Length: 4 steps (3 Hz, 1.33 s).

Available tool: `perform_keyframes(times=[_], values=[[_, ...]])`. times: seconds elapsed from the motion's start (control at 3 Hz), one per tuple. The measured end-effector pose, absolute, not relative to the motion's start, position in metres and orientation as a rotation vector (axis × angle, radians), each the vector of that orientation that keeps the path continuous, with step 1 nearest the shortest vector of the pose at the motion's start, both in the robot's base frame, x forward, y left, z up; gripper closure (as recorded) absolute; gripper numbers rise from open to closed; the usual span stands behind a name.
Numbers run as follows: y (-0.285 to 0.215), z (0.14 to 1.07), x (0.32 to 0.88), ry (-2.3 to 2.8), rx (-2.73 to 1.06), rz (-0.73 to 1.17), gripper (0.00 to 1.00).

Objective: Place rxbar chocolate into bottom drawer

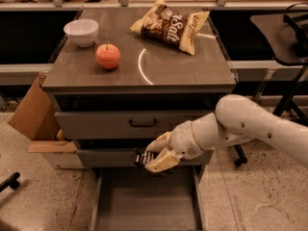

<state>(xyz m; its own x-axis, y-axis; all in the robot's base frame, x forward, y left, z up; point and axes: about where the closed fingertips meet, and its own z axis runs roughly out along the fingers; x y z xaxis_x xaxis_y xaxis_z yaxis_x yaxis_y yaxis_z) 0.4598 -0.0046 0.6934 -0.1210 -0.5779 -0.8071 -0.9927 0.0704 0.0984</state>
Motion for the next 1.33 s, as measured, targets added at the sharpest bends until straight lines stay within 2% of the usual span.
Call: perform_keyframes(times=[0.33, 1.33], values=[[0.002, 0.649, 0.454, 1.768, -1.515, 0.979, 1.00], [0.009, 0.608, 0.459, 1.722, -1.503, 1.033, 1.00]])
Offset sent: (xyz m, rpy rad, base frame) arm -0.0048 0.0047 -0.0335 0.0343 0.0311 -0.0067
